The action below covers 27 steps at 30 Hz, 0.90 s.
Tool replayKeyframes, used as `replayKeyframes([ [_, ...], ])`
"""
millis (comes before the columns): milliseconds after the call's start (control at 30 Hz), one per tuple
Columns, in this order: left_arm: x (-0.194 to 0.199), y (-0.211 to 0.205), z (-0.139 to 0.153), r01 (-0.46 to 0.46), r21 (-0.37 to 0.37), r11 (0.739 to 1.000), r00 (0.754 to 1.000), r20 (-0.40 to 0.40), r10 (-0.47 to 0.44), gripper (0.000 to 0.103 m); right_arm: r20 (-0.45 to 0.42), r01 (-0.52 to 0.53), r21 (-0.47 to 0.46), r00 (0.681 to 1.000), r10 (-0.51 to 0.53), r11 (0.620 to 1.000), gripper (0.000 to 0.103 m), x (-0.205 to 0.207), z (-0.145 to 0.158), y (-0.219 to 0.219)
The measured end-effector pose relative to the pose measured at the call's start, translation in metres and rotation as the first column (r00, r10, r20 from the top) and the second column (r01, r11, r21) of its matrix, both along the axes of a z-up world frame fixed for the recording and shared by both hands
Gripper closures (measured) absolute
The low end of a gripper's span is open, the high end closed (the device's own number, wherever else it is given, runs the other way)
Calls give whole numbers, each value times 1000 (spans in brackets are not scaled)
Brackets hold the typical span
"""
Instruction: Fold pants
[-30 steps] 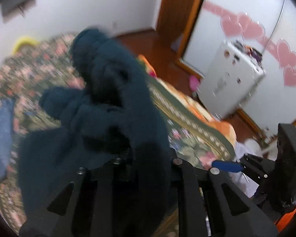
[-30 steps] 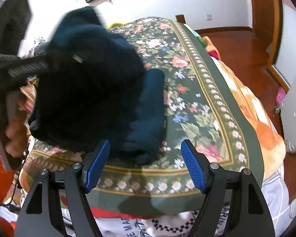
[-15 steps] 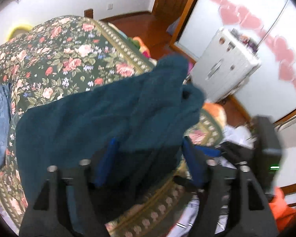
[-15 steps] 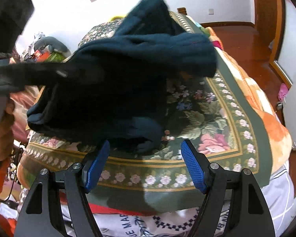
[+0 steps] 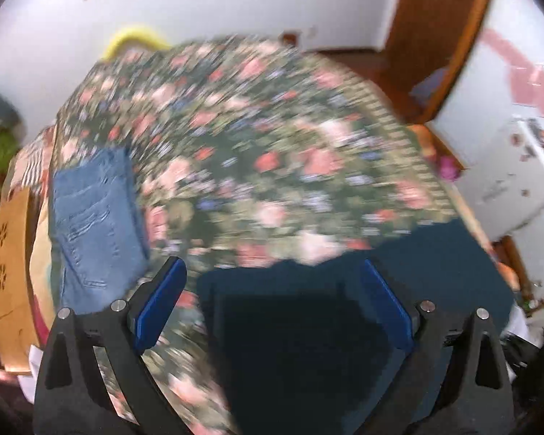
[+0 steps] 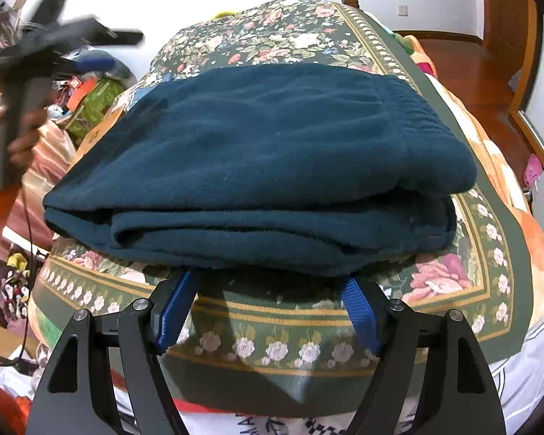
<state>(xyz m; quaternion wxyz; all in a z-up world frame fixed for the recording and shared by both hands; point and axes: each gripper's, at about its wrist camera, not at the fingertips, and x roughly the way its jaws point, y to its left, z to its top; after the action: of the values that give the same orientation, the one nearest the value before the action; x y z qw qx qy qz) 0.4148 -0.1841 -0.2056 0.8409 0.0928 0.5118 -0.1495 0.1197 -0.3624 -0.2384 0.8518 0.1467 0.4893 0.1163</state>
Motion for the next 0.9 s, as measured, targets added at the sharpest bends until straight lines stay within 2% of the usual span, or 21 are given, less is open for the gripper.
replayKeyframes([
  [67,28,12,-28,-23,66,998,999,-41,26,6,-2,-13,0,1000,13,1000,29,5,-2,0],
  [133,53,21,-63,-41,178,983,995,-77,55,6,-5,-22,3,1000,22,1000,29,10,-5,-1],
  [167,56,25,-76,-31,207,978,994,-93,51,6,-8,-26,5,1000,26,1000,30,14,-6,-2],
  [267,58,35,-106,34,216,976,988,-153,-1,5,-13,-36,0,999,36,999,31,28,-6,-1],
  [333,50,44,-105,64,196,979,991,-131,-38,5,-21,-51,-38,999,50,998,31,43,-3,0],
  [467,31,72,-100,112,214,970,991,-96,-93,5,-20,-61,-65,998,60,996,31,87,-1,-3],
  [600,8,116,-91,34,160,987,996,-83,-21,5,15,-93,-74,995,94,993,31,131,4,7],
  [733,-21,145,-84,-14,137,990,998,-62,23,5,52,-120,-97,991,125,988,32,172,8,19],
  [900,-53,153,-80,-47,85,995,996,-72,53,5,19,-114,-164,993,118,980,32,171,15,12],
])
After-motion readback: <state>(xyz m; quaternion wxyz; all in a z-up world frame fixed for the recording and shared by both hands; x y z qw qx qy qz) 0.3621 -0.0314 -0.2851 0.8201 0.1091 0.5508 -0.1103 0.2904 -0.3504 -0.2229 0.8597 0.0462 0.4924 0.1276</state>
